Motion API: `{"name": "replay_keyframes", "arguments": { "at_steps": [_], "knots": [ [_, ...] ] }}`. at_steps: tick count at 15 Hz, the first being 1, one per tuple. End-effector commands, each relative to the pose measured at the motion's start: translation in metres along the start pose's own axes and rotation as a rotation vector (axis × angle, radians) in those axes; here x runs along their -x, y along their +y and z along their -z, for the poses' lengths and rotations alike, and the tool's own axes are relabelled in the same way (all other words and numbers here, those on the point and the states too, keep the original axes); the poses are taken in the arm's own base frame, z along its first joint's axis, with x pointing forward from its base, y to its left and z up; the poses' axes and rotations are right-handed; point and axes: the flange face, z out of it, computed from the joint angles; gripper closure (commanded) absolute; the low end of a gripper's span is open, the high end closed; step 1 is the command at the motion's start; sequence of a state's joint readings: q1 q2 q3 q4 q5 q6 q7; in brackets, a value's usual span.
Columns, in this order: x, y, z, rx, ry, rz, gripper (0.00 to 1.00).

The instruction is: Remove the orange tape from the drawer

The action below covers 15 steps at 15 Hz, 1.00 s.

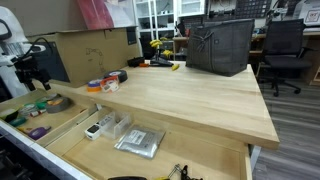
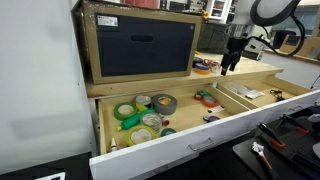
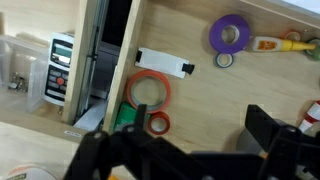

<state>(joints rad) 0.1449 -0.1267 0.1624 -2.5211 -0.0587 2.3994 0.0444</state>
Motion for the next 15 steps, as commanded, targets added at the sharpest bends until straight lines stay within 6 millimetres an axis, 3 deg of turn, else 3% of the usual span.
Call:
{"name": "replay_keyframes", "arguments": {
  "at_steps": [1, 2, 7, 9, 15],
  "knots": [
    [0.018, -0.002, -0.019, 0.021, -0.056, 0.035, 0.0],
    [0.01, -0.001, -0.014, 0.019, -0.022, 0.009, 0.0],
    [0.016, -0.001, -0.022, 0.019, -0.046, 0.015, 0.0],
    [0.017, -0.005, -0.022, 0.023, 0.022, -0.01, 0.0],
    [0.03, -0.015, -0.067, -0.042, 0.086, -0.013, 0.0]
  ]
}}
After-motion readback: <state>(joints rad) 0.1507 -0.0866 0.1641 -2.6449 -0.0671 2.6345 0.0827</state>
